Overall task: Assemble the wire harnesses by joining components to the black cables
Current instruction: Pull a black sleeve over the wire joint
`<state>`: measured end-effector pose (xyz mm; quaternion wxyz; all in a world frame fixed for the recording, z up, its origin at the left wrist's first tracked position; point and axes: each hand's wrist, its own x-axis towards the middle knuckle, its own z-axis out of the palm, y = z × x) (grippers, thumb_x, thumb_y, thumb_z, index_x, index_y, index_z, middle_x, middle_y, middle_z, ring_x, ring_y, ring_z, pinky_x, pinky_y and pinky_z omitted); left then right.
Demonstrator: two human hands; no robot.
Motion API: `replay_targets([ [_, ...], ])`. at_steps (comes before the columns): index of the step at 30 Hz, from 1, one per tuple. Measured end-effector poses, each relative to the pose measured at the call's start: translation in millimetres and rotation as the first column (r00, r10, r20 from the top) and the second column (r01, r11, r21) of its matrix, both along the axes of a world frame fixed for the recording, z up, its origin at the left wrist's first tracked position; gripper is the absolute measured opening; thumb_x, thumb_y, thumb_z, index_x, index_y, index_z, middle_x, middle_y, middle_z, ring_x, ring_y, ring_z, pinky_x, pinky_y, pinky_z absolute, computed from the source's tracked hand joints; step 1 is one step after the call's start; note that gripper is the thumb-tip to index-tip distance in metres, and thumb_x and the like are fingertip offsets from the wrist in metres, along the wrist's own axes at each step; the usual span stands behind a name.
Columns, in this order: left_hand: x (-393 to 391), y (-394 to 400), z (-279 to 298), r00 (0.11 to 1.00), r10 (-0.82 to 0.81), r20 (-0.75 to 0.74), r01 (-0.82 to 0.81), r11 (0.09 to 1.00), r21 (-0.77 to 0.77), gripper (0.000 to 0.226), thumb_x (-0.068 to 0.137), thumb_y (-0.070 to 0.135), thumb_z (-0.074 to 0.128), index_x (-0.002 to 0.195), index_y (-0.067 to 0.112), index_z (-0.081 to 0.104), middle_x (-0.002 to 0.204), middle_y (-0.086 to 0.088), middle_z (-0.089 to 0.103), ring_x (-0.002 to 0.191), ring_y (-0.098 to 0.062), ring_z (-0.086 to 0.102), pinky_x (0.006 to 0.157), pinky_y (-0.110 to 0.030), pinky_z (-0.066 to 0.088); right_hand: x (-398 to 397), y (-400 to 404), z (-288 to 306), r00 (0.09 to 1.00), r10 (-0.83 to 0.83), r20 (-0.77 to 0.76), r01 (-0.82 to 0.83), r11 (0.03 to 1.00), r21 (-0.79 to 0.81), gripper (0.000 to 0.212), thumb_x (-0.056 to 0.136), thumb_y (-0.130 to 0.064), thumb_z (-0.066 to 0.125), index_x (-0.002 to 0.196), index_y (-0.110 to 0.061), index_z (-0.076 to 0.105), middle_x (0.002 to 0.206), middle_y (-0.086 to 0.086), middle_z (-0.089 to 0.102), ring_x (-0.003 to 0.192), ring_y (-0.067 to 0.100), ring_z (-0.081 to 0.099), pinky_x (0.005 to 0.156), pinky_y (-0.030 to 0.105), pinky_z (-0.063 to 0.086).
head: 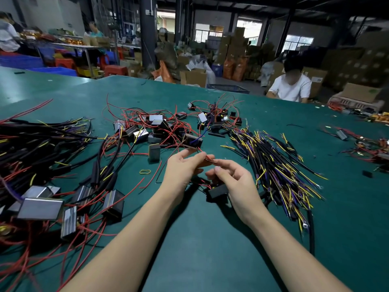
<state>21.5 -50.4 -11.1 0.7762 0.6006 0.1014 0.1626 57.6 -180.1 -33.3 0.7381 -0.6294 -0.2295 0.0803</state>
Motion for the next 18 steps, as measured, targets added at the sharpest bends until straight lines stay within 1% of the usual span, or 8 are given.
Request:
replay_targets([
  [2,-0.4,1.9,-1.9,1.000,0.005,-0.014,-0.005,1.000,0.002,0.011,0.089,0.013,0.062,0.100,0.009,0.061,0.091,-0.003,0.075,0.084,-0.012,0.070,0.075,-0.026,0.047,1.5,-0.4,-1.0,0.999,-0.033,-0.018,0.034,0.999,0.022,0.015,0.094,-0.007,0.054,0.099,-0.014,0.066,0.075,0.003,0.072,0.078,0.014,0.065,0.075,0.028,0.051],
  [4,-0.9,2.5,-1.6,0.999,0.023,-0.033,-0.023,1.000,0.013,0.002,0.089,0.012,0.062,0.087,0.011,0.062,0.084,-0.002,0.073,0.079,-0.013,0.067,0.072,-0.025,0.047,1.3,-0.3,-0.8,0.999,-0.028,-0.045,0.030,0.999,0.045,0.016,0.095,-0.010,0.054,0.095,-0.016,0.069,0.076,0.005,0.072,0.079,0.017,0.063,0.069,0.027,0.052],
  [6,-0.1,2.8,-0.1,0.998,0.042,-0.056,-0.042,0.999,0.005,0.010,0.090,0.010,0.060,0.081,0.012,0.060,0.078,-0.002,0.069,0.072,-0.013,0.063,0.066,-0.022,0.047,0.9,0.0,-0.2,0.998,-0.016,-0.067,0.020,0.998,0.060,0.016,0.095,-0.012,0.054,0.090,-0.016,0.069,0.076,0.006,0.071,0.079,0.017,0.064,0.070,0.028,0.051],
  [8,-0.4,2.6,3.0,0.996,0.039,-0.084,-0.040,0.999,-0.017,0.012,0.092,0.009,0.058,0.080,0.009,0.058,0.074,-0.004,0.064,0.066,-0.013,0.061,0.060,-0.019,0.048,1.0,-0.2,0.7,0.997,-0.013,-0.074,0.018,0.997,0.073,0.015,0.094,-0.010,0.054,0.088,-0.012,0.068,0.077,0.004,0.071,0.078,0.014,0.066,0.076,0.030,0.050],
  [11,-3.4,2.9,7.3,0.993,0.001,-0.116,-0.011,0.997,-0.082,0.013,0.094,0.006,0.055,0.081,0.004,0.056,0.073,-0.008,0.060,0.061,-0.012,0.063,0.055,-0.015,0.051,0.5,-1.8,2.5,0.998,-0.018,-0.056,0.021,0.998,0.064,0.014,0.093,-0.006,0.055,0.088,-0.012,0.067,0.077,-0.002,0.071,0.078,0.009,0.066,0.073,0.026,0.048],
  [13,-5.8,2.7,9.3,0.991,-0.050,-0.121,0.033,0.990,-0.137,0.017,0.096,0.004,0.051,0.080,0.000,0.054,0.070,-0.010,0.057,0.055,-0.010,0.064,0.053,-0.014,0.051,-0.8,-3.1,3.5,0.998,-0.015,-0.065,0.019,0.998,0.063,0.014,0.093,-0.005,0.055,0.091,-0.012,0.066,0.078,0.000,0.071,0.079,0.010,0.066,0.073,0.028,0.047],
  [16,-8.5,2.6,12.5,0.984,-0.103,-0.147,0.070,0.975,-0.213,0.022,0.098,0.004,0.047,0.077,-0.001,0.052,0.069,-0.011,0.054,0.052,-0.010,0.063,0.053,-0.014,0.052,-1.5,-4.5,4.8,0.994,-0.017,-0.108,0.027,0.995,0.097,0.015,0.093,-0.001,0.053,0.094,-0.011,0.064,0.080,0.003,0.072,0.080,0.011,0.066,0.082,0.031,0.047],
  [18,-9.8,3.2,14.4,0.978,-0.127,-0.165,0.077,0.957,-0.281,0.021,0.098,0.004,0.047,0.078,0.000,0.053,0.070,-0.010,0.053,0.053,-0.011,0.062,0.052,-0.015,0.053,-0.7,-5.6,6.5,0.987,0.000,-0.158,0.023,0.990,0.139,0.015,0.092,-0.001,0.054,0.098,-0.012,0.063,0.082,0.004,0.072,0.080,0.011,0.067,0.080,0.032,0.049],
])
